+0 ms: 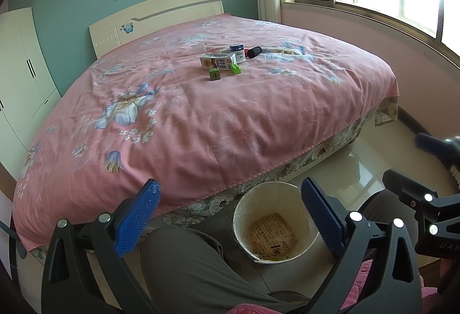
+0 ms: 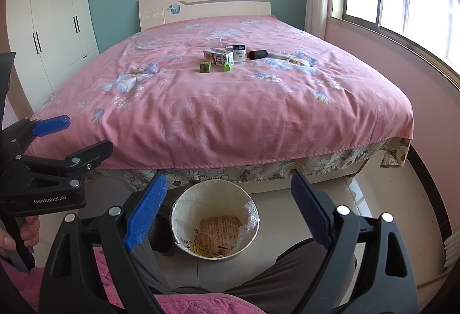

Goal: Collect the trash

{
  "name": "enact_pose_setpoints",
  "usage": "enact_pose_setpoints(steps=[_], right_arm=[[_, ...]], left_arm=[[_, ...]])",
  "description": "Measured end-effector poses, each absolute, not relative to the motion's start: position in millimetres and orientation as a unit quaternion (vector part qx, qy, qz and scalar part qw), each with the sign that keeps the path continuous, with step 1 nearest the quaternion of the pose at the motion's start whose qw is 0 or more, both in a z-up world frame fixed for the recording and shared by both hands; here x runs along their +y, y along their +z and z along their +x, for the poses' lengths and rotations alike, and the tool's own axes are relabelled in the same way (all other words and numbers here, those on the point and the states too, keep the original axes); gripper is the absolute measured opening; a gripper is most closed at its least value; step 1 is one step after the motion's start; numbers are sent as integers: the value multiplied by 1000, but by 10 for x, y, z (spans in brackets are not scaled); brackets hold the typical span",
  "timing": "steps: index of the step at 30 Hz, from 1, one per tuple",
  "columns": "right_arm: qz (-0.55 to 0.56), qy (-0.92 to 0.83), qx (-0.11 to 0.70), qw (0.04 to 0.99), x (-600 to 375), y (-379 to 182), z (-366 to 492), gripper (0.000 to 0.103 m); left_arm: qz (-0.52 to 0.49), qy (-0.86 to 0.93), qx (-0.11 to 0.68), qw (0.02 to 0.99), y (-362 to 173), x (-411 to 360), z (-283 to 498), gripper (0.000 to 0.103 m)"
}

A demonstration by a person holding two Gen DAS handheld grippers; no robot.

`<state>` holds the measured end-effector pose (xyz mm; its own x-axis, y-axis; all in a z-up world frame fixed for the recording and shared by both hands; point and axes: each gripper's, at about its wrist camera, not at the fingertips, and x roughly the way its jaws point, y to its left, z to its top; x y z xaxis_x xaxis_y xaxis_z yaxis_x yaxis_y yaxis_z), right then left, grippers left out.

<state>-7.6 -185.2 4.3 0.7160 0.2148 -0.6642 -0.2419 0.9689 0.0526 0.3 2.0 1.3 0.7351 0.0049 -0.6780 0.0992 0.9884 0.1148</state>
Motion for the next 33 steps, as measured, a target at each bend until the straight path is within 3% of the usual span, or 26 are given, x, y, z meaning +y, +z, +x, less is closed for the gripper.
enact_pose_setpoints(steps=[33], right_arm=[[-21, 123, 358, 925, -1825, 5, -69, 87]], left_arm=[[72, -26, 367, 927, -38, 56, -21, 100]])
